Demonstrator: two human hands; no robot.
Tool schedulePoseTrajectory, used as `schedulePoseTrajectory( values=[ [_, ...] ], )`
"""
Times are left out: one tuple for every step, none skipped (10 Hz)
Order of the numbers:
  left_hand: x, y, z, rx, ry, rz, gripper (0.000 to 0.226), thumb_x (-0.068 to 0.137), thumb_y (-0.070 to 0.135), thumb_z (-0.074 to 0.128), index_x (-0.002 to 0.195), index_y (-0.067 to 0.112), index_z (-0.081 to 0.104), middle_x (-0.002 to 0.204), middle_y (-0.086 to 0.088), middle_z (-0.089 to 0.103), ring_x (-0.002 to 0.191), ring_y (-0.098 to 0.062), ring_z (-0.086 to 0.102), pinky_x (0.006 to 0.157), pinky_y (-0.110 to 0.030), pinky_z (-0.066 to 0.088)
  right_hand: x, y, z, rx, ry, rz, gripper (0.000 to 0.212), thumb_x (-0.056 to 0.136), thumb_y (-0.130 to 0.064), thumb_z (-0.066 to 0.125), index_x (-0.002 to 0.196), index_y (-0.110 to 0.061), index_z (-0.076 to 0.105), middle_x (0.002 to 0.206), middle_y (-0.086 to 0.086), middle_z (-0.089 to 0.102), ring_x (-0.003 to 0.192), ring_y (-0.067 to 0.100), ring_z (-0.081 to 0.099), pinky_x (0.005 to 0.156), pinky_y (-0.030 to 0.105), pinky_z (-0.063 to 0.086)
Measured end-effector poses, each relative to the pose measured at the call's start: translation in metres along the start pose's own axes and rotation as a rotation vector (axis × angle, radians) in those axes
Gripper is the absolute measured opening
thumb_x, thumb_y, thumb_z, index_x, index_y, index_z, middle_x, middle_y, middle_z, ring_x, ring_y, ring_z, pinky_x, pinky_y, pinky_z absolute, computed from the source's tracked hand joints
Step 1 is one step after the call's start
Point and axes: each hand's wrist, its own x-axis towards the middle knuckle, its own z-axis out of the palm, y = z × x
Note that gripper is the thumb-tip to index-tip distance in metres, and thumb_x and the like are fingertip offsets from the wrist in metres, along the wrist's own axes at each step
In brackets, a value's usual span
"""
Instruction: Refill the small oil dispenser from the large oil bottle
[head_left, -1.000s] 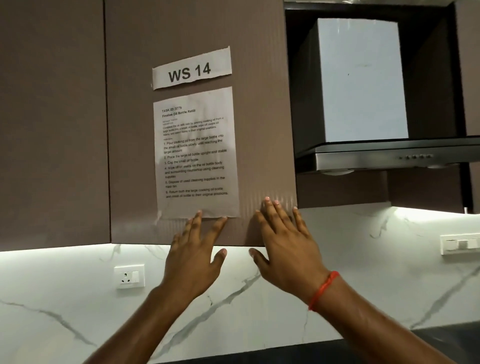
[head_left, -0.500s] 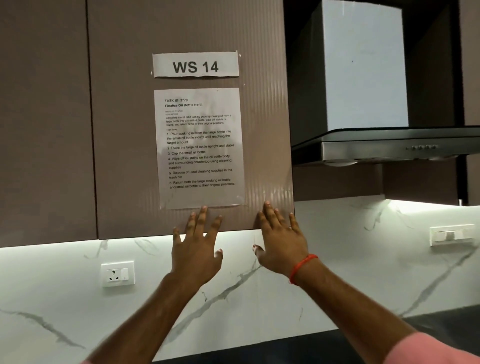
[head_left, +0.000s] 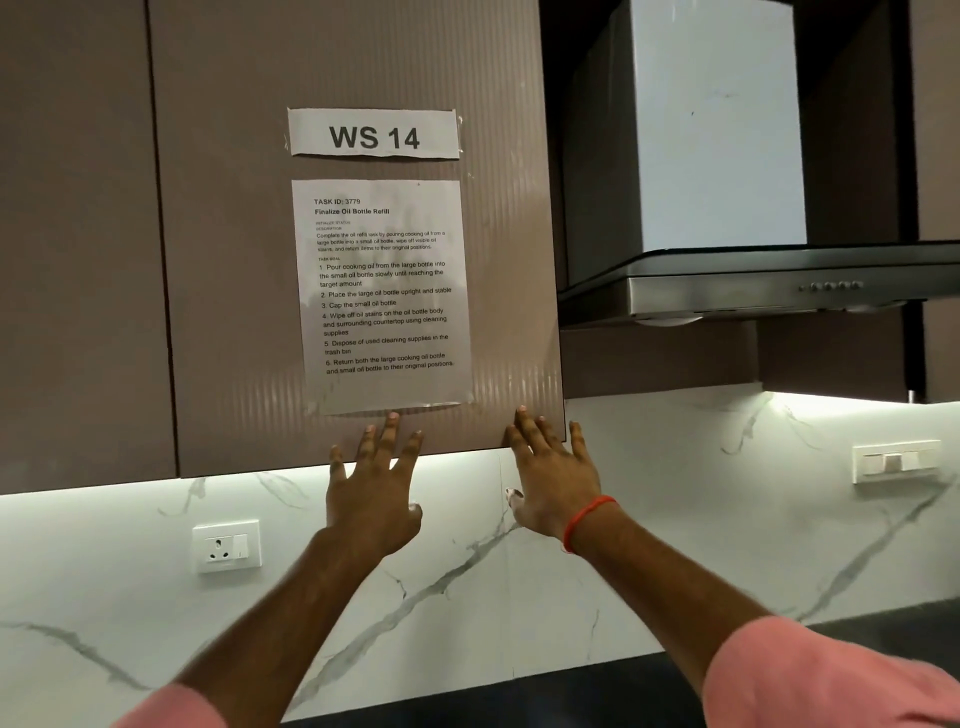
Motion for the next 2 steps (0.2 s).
schedulePoseTrajectory(
  values=[
    [-0.001, 0.003, -0.002, 0.019, -0.014, -0.001, 0.089, 0.096, 0.048, 0.051, 0.161, 0.031, -0.008, 0.168, -0.004, -0.024, 0.157, -0.025, -0.010, 0.122, -0.058, 0.002, 0.000, -0.002, -0.006, -0.016, -0.009, -0.013, 0.084, 0.099, -0.049, 0.048, 0.162, -0.016, 0.003, 0.170, 0.008, -0.009, 0.157, 0.030, -0.003, 0.121, 0.057, -0.008],
    [-0.002, 0.003, -0.011, -0.031, 0.074, 0.039, 0.079, 0.096, 0.043, 0.053, 0.161, 0.029, 0.010, 0.171, -0.007, -0.004, 0.158, -0.025, 0.006, 0.123, -0.055, 0.007, 0.005, -0.002, -0.017, -0.040, 0.015, -0.034, 0.080, 0.097, -0.049, 0.050, 0.161, -0.018, 0.013, 0.170, 0.008, 0.002, 0.157, 0.031, 0.002, 0.120, 0.061, -0.007]
  ],
)
